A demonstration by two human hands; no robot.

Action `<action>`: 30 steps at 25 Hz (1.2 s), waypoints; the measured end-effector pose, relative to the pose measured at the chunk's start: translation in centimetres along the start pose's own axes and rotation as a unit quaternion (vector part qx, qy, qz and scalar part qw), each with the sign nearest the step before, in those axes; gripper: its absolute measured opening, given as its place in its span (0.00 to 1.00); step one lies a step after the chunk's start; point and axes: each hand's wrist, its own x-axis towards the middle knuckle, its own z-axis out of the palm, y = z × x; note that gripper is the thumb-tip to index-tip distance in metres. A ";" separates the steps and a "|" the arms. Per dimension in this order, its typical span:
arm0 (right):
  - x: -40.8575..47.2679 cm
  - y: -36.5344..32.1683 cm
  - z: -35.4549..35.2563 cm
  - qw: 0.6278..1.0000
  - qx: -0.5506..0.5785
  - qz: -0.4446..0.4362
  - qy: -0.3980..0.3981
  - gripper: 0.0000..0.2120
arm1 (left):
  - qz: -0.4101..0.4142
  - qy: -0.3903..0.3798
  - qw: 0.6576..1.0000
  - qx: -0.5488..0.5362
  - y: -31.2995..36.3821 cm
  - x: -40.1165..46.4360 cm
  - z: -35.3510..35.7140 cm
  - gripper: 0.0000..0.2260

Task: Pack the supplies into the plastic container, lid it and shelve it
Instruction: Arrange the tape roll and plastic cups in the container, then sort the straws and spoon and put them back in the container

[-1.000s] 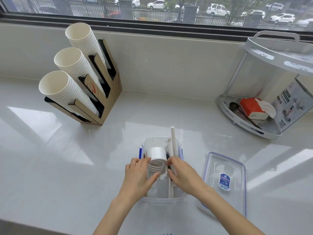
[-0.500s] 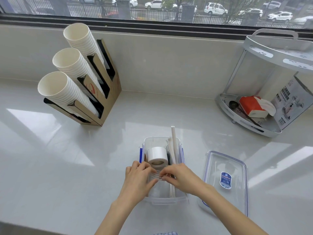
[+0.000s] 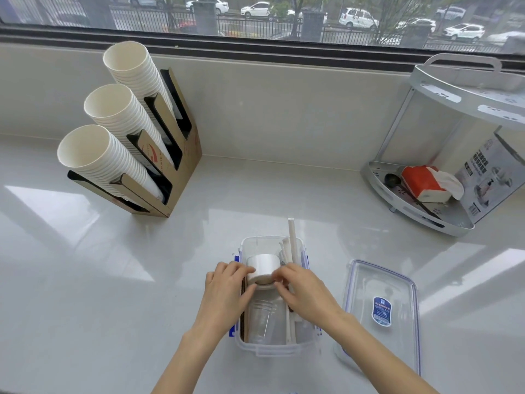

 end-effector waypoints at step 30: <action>5.9 0.0 0.4 0.993 -0.014 0.120 0.003 0.16 | -0.038 -0.091 0.992 0.076 0.4 4.4 1.4 0.22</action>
